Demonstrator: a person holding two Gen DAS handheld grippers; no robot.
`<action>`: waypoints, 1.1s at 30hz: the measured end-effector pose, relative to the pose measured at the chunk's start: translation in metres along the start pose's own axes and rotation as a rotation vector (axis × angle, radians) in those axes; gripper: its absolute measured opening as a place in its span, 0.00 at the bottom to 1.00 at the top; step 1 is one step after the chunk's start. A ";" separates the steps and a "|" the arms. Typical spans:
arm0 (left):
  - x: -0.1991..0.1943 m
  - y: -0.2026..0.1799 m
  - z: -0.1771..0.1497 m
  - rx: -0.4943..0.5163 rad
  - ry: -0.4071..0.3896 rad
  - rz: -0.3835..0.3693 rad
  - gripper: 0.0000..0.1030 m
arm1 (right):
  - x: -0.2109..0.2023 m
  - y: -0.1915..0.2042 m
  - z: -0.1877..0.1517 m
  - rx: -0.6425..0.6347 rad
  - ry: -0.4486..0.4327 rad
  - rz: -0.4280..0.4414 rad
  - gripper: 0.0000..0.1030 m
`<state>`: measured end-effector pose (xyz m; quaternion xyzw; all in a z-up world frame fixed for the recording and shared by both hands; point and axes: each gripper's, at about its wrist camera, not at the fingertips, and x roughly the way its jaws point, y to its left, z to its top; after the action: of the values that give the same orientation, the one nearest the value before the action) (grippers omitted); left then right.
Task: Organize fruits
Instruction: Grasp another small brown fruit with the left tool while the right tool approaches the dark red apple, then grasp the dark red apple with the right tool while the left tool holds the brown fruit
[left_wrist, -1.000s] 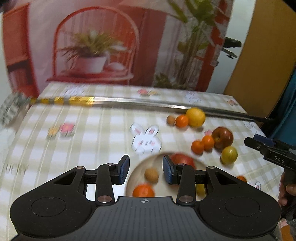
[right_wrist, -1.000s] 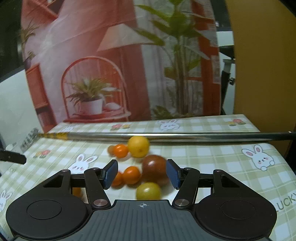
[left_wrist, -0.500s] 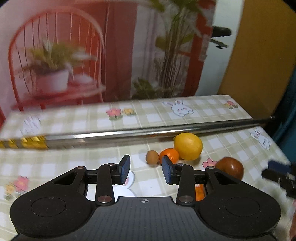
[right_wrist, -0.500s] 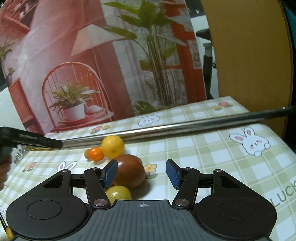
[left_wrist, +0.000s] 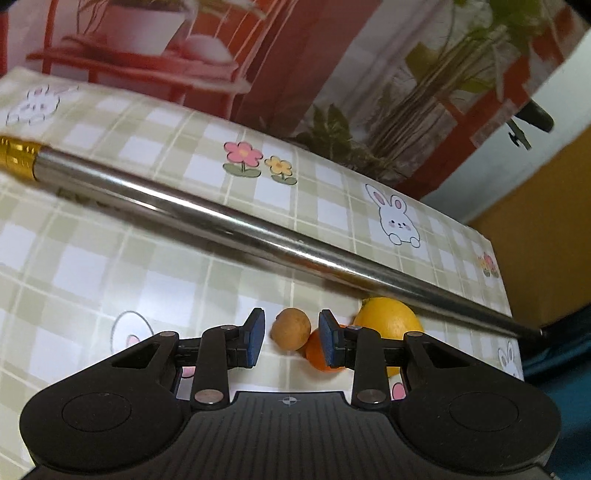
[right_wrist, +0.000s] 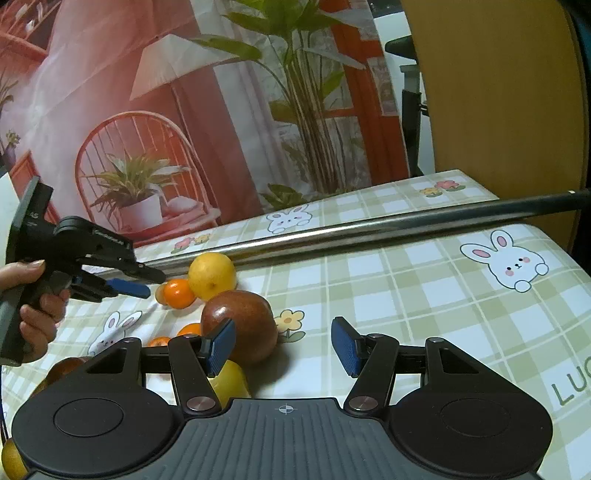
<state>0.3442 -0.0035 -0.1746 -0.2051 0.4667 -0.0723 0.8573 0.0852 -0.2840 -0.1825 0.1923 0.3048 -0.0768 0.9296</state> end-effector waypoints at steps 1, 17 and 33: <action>0.002 0.000 0.001 -0.011 0.001 0.000 0.33 | 0.000 0.000 0.000 0.000 0.001 0.001 0.53; 0.016 0.009 0.002 -0.116 0.010 -0.027 0.25 | 0.002 -0.002 -0.003 0.021 0.017 0.004 0.53; -0.054 -0.011 -0.008 0.175 -0.126 -0.016 0.25 | 0.028 0.011 0.011 -0.021 0.044 0.085 0.54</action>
<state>0.3087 0.0016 -0.1324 -0.1372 0.4023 -0.1066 0.8989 0.1163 -0.2788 -0.1875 0.1969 0.3177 -0.0300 0.9270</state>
